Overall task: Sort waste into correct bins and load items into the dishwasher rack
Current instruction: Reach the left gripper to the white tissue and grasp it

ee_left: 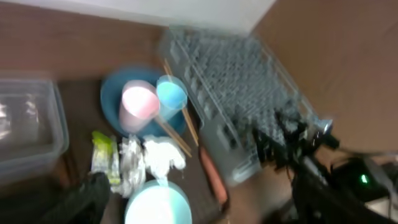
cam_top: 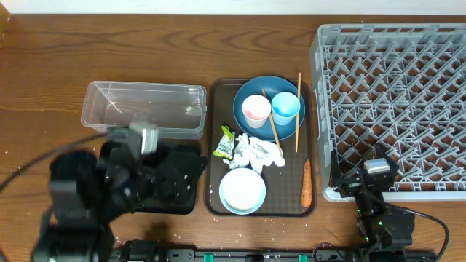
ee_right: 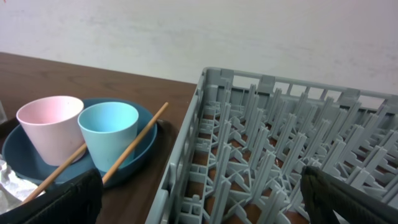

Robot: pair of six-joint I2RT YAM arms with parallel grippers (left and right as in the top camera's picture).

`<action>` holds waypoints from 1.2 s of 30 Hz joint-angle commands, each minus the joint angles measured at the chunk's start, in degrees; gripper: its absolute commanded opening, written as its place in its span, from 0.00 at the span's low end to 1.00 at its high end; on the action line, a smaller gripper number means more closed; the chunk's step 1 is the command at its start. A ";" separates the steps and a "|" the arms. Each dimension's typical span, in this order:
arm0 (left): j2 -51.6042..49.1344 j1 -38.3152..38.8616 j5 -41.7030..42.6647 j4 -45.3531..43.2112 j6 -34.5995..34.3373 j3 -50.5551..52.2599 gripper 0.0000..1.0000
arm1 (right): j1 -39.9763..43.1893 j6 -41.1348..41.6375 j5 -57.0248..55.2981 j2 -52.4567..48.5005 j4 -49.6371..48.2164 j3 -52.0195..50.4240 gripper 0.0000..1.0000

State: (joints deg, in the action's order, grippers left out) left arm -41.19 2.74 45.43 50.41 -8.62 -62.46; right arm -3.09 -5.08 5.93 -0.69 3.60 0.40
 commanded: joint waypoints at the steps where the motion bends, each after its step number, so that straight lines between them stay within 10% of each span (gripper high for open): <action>1: -7.13 3.85 -6.10 5.62 2.58 -4.70 0.96 | -0.31 -0.35 0.07 0.31 0.20 -0.09 0.99; 14: -27.23 32.92 -27.82 -0.42 2.58 -4.50 0.95 | -0.31 -0.35 0.07 0.31 0.20 -0.09 0.99; 36: -54.16 35.60 -41.44 -13.29 -10.64 -4.48 0.81 | -0.31 -0.35 0.07 0.31 0.20 -0.09 0.99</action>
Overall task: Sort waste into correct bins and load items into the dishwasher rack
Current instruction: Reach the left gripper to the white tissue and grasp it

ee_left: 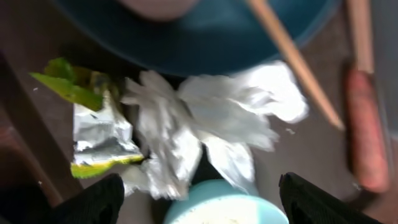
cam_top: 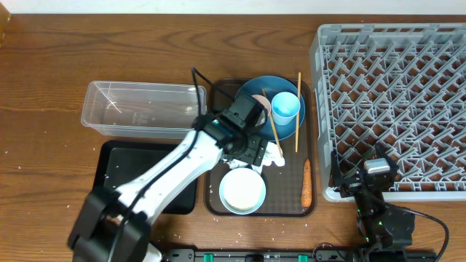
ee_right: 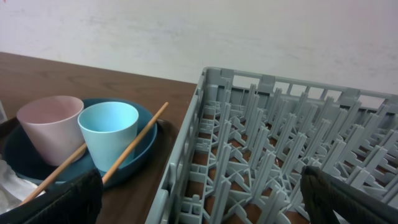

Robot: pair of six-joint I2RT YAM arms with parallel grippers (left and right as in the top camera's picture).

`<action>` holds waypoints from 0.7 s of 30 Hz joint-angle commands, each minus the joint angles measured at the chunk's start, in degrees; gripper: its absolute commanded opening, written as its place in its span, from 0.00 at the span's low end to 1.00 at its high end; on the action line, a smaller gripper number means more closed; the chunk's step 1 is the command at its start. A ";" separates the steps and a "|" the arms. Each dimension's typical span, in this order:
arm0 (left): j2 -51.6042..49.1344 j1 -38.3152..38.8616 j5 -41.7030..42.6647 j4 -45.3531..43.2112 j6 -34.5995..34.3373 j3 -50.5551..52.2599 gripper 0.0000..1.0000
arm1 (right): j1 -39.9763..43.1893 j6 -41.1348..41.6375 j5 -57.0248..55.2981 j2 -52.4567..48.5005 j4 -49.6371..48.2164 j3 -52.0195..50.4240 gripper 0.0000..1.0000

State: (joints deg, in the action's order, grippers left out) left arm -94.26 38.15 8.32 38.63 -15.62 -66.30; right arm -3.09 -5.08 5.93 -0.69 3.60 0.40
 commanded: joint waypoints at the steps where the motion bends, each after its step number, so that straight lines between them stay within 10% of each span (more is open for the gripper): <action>1: -1.70 0.35 -4.33 -2.49 -3.65 -0.63 0.81 | -0.31 -0.35 0.07 0.31 0.20 -0.09 0.99; 14: -10.25 1.53 -4.55 -6.19 -3.58 -0.63 0.73 | -0.31 -0.35 0.04 0.31 0.20 -0.09 0.99; 21: -10.45 1.53 -4.55 -6.43 -3.56 -0.63 0.42 | -0.31 -0.35 0.04 0.31 0.20 -0.09 0.99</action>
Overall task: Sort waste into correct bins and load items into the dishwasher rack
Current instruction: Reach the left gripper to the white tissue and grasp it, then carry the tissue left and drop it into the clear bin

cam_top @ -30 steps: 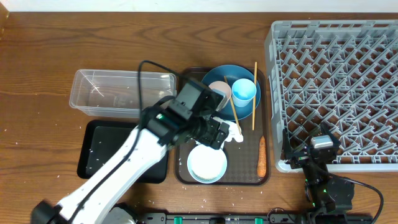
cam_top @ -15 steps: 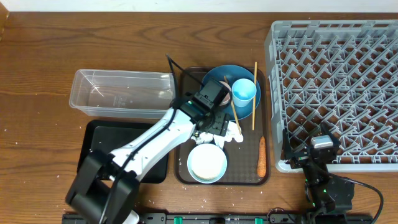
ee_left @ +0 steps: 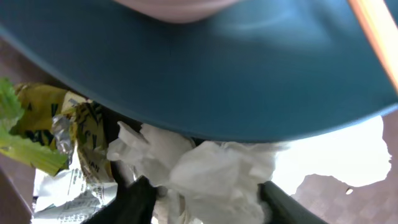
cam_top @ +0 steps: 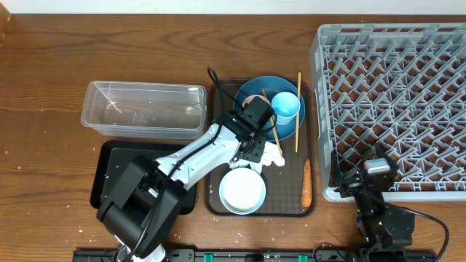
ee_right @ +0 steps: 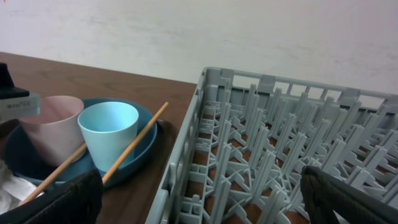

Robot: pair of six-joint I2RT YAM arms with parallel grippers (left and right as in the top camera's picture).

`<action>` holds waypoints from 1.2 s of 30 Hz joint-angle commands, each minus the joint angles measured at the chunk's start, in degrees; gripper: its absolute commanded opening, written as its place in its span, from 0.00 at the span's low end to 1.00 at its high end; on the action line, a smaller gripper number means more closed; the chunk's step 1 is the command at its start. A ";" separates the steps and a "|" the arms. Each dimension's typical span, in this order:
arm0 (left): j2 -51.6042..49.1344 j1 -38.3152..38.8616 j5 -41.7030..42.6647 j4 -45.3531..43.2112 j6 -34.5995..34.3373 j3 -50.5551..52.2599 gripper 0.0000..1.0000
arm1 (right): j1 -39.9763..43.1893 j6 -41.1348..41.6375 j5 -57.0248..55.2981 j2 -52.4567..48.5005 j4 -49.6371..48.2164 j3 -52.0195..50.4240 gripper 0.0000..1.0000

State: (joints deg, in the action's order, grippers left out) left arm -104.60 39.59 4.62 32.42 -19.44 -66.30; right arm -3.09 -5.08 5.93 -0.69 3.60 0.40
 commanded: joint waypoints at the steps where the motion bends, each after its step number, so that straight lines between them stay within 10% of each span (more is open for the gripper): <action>1: -0.11 0.09 -0.85 -0.24 0.26 -0.63 0.40 | -0.31 -0.35 0.04 0.31 0.20 -0.09 0.99; 7: 0.55 0.09 -0.83 -0.22 0.26 -0.72 0.06 | -0.31 -0.35 0.04 0.31 0.20 -0.09 0.99; 26: 29.92 -4.61 -3.37 -0.42 1.09 -0.81 0.06 | -0.31 -0.35 0.04 0.31 0.20 -0.09 0.99; 36: 34.42 -16.52 -19.12 -0.42 4.17 -0.79 0.06 | -0.31 -0.35 0.04 0.31 0.20 -0.09 0.99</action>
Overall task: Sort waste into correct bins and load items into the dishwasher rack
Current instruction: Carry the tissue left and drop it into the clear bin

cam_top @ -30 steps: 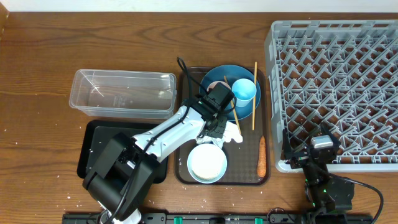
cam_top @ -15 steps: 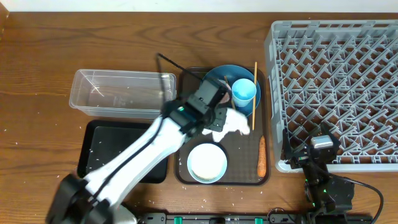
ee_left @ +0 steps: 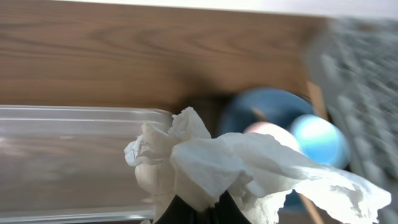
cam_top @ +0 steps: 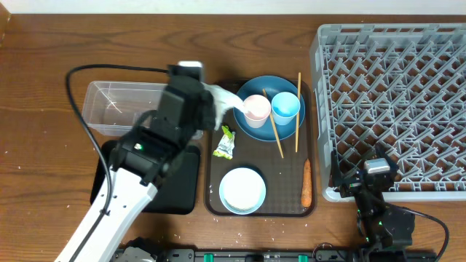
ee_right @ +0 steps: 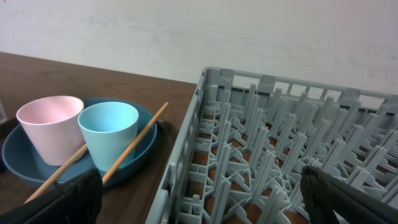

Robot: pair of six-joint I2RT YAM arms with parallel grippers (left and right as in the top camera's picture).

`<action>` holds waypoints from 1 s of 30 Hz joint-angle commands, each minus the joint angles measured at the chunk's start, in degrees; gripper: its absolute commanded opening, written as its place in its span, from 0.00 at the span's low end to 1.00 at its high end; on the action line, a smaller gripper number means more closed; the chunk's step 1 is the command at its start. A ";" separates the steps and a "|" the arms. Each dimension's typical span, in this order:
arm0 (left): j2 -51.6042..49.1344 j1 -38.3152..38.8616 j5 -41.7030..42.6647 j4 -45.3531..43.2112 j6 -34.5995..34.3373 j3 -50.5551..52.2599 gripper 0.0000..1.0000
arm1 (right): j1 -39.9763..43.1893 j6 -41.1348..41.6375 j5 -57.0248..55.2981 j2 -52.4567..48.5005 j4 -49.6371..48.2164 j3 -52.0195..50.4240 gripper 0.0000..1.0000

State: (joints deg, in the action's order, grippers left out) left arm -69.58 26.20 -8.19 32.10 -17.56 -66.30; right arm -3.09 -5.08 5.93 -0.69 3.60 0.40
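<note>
My left gripper is shut on a crumpled white tissue, held in the air over the right end of the clear plastic bin. From overhead the tissue hangs between that bin and the blue plate. On the plate stand a pink cup and a light blue cup. A green wrapper, a white bowl, chopsticks and an orange carrot-like piece lie on the dark tray. My right gripper stands open at the grey dishwasher rack.
A black flat bin sits in front of the clear bin, partly under my left arm. The rack fills the right side of the table. A cable loops over the wood at the left.
My left gripper was down on the tissue beside the plate on the tray. It now holds the tissue lifted and moved left, by the clear bin. The right arm has not moved.
My left arm was first low over the black bin with the tissue lying on the tray. Then the gripper hung open above the tissue, then closed in on it. Now the tissue is off the tray and up at the clear bin's right end.
</note>
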 commanded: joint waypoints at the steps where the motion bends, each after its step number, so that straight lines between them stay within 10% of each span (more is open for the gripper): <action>1: -1.11 -4.61 -6.34 -0.11 2.78 -0.79 0.06 | -0.31 -0.35 0.07 0.31 0.20 -0.09 0.99; 24: -26.34 -23.30 -6.43 -0.57 2.91 -0.79 0.08 | -0.31 -0.35 0.04 0.31 0.20 -0.09 0.99; 30: -26.03 -23.30 -6.45 -1.22 2.89 -0.81 0.50 | -0.31 -0.35 0.07 0.31 0.20 -0.09 0.99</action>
State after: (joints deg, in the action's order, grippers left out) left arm -96.25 3.09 -13.72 31.24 -14.81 -66.30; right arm -3.09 -5.08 5.93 -0.69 3.60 0.40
